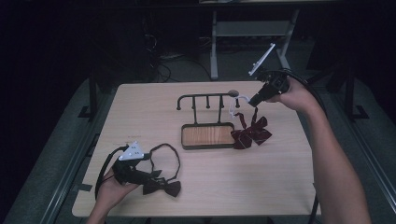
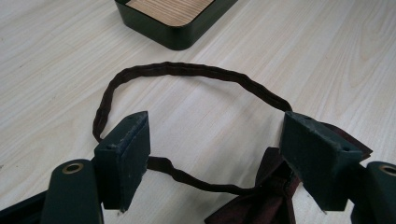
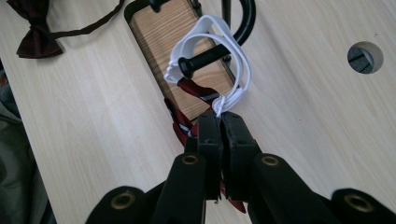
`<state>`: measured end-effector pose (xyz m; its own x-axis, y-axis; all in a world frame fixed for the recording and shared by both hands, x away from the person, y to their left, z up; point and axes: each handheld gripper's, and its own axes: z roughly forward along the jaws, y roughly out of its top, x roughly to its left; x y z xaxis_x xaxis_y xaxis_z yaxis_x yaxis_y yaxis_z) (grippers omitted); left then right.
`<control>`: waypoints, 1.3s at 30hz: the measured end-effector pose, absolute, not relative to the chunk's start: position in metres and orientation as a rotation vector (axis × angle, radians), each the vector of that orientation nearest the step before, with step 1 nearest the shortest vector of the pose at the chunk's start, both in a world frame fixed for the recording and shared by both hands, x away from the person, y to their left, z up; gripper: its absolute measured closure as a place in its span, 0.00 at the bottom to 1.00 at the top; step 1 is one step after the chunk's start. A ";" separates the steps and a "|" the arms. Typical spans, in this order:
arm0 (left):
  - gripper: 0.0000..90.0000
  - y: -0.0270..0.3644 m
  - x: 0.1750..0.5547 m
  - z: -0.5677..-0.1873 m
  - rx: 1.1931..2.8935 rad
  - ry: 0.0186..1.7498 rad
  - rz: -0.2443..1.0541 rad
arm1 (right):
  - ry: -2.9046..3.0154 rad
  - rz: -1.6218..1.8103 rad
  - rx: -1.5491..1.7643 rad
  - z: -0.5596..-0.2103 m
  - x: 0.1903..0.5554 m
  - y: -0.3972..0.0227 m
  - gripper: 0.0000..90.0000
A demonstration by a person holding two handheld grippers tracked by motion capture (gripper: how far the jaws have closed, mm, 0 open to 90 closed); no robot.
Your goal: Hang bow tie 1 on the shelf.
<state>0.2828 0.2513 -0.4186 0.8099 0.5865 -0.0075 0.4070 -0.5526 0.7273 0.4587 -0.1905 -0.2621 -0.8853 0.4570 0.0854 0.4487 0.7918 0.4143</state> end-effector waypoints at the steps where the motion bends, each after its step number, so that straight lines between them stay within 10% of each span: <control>1: 0.28 0.251 0.283 -0.419 2.232 0.726 0.304 | 2.954 0.677 0.754 -0.263 0.460 -0.191 0.96; 39: 0.28 0.250 0.282 -0.418 2.249 0.728 0.310 | 2.975 0.739 0.761 -0.280 0.448 -0.204 0.81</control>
